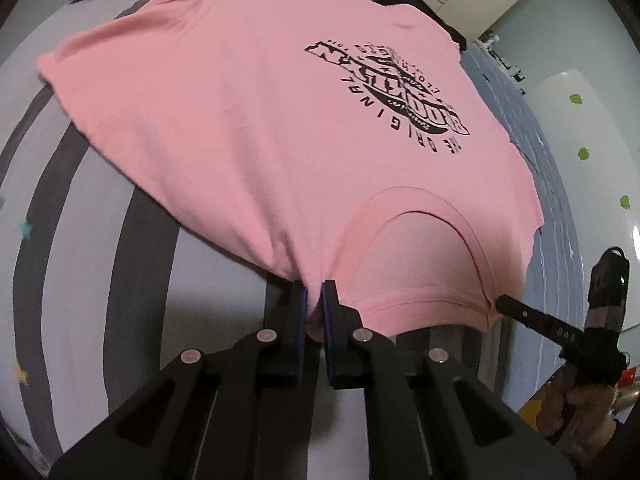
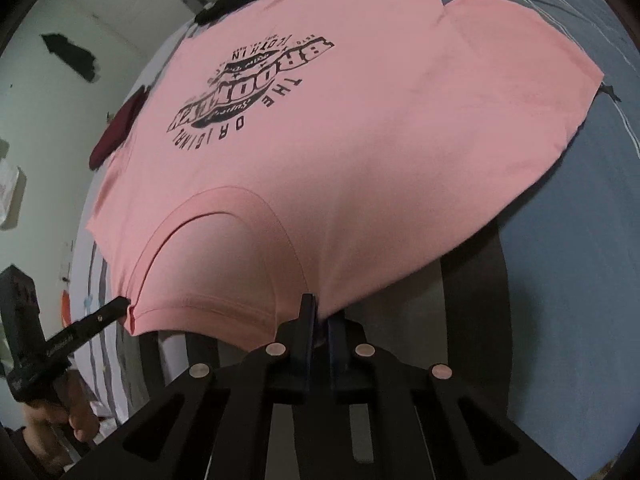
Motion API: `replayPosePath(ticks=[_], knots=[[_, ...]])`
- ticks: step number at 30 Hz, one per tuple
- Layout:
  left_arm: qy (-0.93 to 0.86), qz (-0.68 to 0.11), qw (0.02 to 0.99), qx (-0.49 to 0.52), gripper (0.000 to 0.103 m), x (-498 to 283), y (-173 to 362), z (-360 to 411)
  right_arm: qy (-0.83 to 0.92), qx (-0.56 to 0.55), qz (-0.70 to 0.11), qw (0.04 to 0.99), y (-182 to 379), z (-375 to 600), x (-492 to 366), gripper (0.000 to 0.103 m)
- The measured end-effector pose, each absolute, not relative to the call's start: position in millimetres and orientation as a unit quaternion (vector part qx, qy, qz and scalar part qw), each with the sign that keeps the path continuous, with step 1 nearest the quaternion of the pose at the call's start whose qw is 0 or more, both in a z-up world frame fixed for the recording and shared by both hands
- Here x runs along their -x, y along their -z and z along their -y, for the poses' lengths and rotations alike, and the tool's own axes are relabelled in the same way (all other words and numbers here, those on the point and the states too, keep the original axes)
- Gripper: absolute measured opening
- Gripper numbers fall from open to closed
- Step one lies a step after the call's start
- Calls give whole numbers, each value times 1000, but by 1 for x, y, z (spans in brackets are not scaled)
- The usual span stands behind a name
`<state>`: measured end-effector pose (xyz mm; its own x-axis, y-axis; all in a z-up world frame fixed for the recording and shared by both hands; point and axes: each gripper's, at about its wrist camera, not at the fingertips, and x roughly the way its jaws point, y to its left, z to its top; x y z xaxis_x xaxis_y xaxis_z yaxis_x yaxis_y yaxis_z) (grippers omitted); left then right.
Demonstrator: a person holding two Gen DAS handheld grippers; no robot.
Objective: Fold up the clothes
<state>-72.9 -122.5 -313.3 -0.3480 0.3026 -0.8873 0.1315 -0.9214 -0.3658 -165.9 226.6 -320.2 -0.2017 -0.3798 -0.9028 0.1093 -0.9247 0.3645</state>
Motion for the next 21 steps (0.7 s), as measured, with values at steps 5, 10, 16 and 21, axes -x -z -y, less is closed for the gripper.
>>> replayPosePath(ticks=[5, 10, 16, 21], knots=[[-790, 179, 45, 585, 6, 56, 317, 122, 752, -633, 104, 153, 326, -232, 143, 3], [-778, 208, 20, 592, 19, 52, 320, 136, 738, -648, 106, 153, 338, -236, 131, 0], [-796, 200, -26, 570, 34, 49, 300, 171, 764, -619, 79, 165, 313, -236, 146, 3], [-820, 187, -105, 531, 50, 78, 294, 247, 790, -585, 53, 174, 295, -224, 176, 4]])
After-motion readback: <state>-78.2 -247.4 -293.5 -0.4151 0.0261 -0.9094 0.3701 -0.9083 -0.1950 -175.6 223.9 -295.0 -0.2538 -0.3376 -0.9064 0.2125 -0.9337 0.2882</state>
